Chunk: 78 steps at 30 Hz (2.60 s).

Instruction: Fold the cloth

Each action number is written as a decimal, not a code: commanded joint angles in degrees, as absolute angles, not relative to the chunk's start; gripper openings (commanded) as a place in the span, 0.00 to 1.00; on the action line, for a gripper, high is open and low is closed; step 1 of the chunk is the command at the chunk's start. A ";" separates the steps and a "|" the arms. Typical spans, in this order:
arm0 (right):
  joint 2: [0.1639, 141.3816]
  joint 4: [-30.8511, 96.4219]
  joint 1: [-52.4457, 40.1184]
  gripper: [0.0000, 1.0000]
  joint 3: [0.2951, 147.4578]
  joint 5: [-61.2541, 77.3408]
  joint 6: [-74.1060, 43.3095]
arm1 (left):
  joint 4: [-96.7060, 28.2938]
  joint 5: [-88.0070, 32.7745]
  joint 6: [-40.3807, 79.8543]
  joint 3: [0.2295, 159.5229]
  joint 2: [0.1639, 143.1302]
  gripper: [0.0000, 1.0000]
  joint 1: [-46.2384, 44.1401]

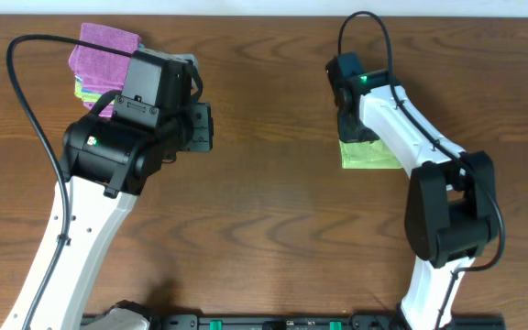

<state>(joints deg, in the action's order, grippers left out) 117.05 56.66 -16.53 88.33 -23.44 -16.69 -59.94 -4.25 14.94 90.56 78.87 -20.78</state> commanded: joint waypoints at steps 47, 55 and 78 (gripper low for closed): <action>108.99 58.15 7.27 0.02 88.29 3.92 -12.16 | -8.19 -43.13 21.71 80.99 118.10 0.82 -29.36; 109.08 49.67 9.85 0.01 81.36 4.82 -13.08 | -0.86 -45.95 26.24 80.99 124.55 0.83 -30.87; 119.90 40.01 10.46 0.01 79.57 6.72 -17.06 | 8.73 -45.30 39.35 80.99 130.17 0.90 -35.31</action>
